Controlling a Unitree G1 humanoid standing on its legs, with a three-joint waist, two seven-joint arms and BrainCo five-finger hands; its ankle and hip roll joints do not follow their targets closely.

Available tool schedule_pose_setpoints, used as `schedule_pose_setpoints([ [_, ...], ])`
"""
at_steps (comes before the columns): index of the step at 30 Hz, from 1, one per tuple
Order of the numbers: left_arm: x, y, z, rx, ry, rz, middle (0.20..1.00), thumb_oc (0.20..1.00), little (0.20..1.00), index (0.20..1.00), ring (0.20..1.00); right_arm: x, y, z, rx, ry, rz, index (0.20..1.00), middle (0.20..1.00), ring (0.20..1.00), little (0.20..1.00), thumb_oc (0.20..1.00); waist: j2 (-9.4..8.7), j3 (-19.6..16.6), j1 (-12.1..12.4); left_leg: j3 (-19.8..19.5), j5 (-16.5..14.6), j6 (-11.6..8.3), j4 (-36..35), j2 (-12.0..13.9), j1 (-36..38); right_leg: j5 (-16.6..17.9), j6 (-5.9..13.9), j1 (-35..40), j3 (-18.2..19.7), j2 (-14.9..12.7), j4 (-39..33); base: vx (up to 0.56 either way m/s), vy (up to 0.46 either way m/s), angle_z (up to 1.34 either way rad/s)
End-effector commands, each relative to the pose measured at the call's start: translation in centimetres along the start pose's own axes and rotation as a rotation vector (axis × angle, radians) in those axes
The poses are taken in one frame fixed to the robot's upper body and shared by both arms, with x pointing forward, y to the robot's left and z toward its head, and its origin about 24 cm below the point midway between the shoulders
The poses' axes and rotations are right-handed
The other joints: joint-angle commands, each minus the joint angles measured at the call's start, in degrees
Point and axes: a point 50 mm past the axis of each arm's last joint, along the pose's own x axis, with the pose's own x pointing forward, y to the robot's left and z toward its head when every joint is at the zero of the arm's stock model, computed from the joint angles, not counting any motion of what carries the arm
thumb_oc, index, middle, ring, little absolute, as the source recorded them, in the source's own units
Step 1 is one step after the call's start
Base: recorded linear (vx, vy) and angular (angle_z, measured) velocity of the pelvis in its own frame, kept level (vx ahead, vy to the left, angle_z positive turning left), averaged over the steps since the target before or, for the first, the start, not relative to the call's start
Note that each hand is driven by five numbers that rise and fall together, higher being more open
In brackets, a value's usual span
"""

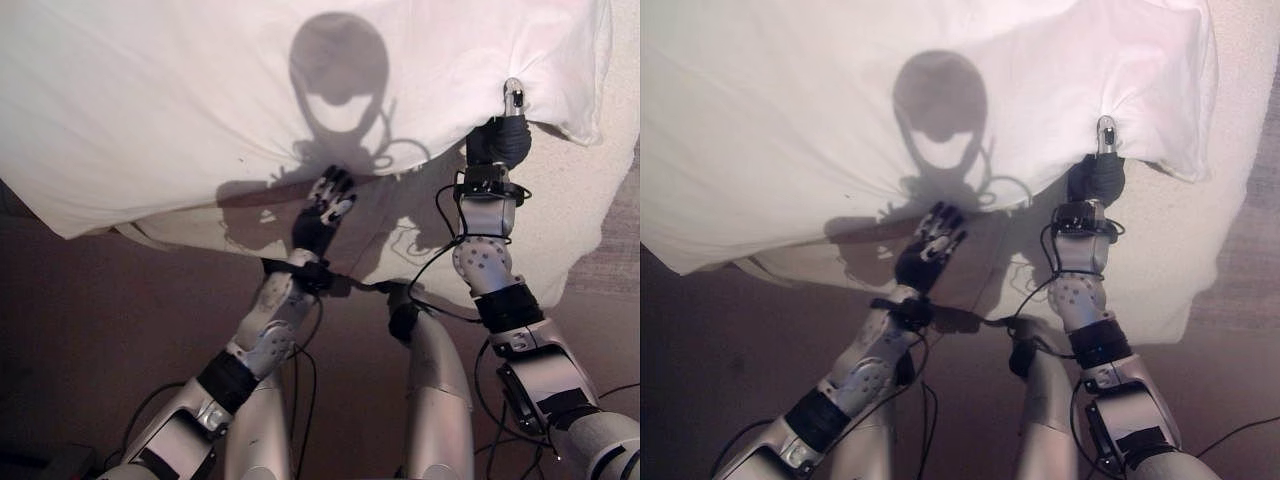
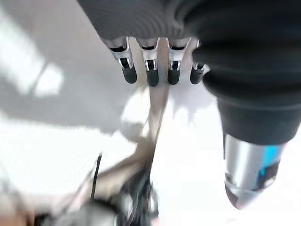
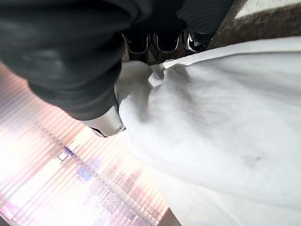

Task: Make the bed

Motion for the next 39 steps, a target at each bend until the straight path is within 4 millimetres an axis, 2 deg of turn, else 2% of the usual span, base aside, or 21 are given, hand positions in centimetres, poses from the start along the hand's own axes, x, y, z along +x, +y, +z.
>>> schedule_pose_setpoints([
  [1, 0.1, -6.8, -3.2, -0.255, 0.134, -0.28, 1.0, 1.0, 1.0, 1.0, 1.0, 0.5, 3.9, 1.6, 0.041, -0.106, 0.168, 0.2, 0.2, 0.2, 0.2, 0.2, -1.86, -1.4, -0.6, 0.6, -7.7, -1.09, 4.7, 0.4, 0.8, 9.2, 8.49, 0.3, -0.5, -3.2, -3.8, -0.01, -0.002, -0.04],
  [5, 0.6, -8.1, -4.1, -0.362, 0.166, -0.301, 1.0, 1.0, 1.0, 1.0, 1.0, 0.4, 4.2, 0.9, 0.052, -0.088, 0.171, 0.2, 0.2, 0.2, 0.2, 0.2, -2.01, -1.4, -0.9, 0.5, -7.7, -0.94, 4.7, 0.2, 0.6, 9.4, 8.57, 0.1, -0.2, -3.1, -4.1, 0.0, 0.0, -0.01],
  [7, 0.7, -8.1, -4.0, -0.37, 0.159, -0.299, 1.0, 1.0, 1.0, 1.0, 1.0, 0.4, 4.2, 0.9, 0.051, -0.086, 0.173, 0.2, 0.2, 0.2, 0.2, 0.2, -1.93, -1.4, -0.9, 0.5, -7.7, -0.91, 4.7, 0.2, 0.6, 9.4, 8.61, 0.0, -0.2, -3.1, -4.1, 0.0, 0.0, 0.0],
  [11, 0.6, -7.4, -3.6, -0.392, 0.136, -0.27, 1.0, 1.0, 1.0, 1.0, 1.0, 0.3, 4.0, 0.9, 0.049, -0.085, 0.177, 0.2, 0.2, 0.2, 0.2, 0.2, -1.62, -1.4, -0.7, 0.4, -7.5, -0.83, 4.0, 0.1, 0.7, 9.6, 8.71, 0.0, -0.3, -2.9, -4.3, 0.0, 0.0, 0.0],
  [16, -0.5, -6.1, -4.4, -0.405, 0.17, -0.221, 1.0, 1.0, 1.0, 1.0, 1.0, 0.4, 3.7, 1.2, 0.053, -0.102, 0.162, 0.2, 0.2, 0.2, 0.2, 0.2, -0.83, -1.4, 0.1, 0.3, -7.3, -0.74, 3.6, 0.0, 0.5, 9.4, 8.74, -0.3, -0.5, -2.9, -4.1, 0.0, 0.0, 0.0],
  [20, -0.5, -5.3, -4.0, -0.407, 0.15, -0.197, 1.0, 1.0, 1.0, 1.0, 1.0, 0.4, 3.8, 1.2, 0.053, -0.103, 0.164, 0.2, 0.2, 0.2, 0.2, 0.2, -0.82, -1.4, 0.4, 0.3, -7.3, -0.8, 3.4, 0.0, 0.5, 9.3, 8.78, -0.4, -0.7, -2.8, -4.1, 0.0, 0.0, 0.0],
  [24, 0.6, -4.4, -2.9, -0.42, 0.064, -0.14, 1.0, 1.0, 1.0, 1.0, 1.0, 0.1, 3.7, 1.0, 0.043, -0.089, 0.167, 0.2, 0.2, 0.2, 0.2, 0.2, -1.68, -1.4, 0.3, 0.0, -7.2, -0.9, 3.5, 0.1, 0.4, 9.3, 8.75, -0.4, -0.8, -2.5, -4.2, 0.0, 0.0, 0.0],
  [36, 2.9, -2.4, -1.3, -0.463, -0.078, 0.014, 1.0, 1.0, 1.0, 1.0, 1.0, -0.1, 4.1, 0.7, 0.092, -0.082, 0.175, 0.2, 0.2, 0.2, 0.2, 0.2, -2.74, -1.4, -0.6, -0.3, -7.5, -1.01, 4.3, 0.7, -0.1, 9.1, 8.76, -0.6, -0.8, -1.9, -3.8, 0.0, 0.0, 0.0],
  [39, 3.6, -2.4, -0.8, -0.461, -0.103, 0.022, 1.0, 1.0, 1.0, 1.0, 1.0, -0.1, 4.2, 0.5, 0.104, -0.08, 0.173, 0.2, 0.2, 0.2, 0.2, 0.2, -3.14, -1.4, -1.0, -0.1, -7.6, -1.02, 4.5, 0.7, 0.0, 9.1, 8.78, -0.7, -0.5, -1.8, -3.7, 0.0, 0.0, 0.0],
])
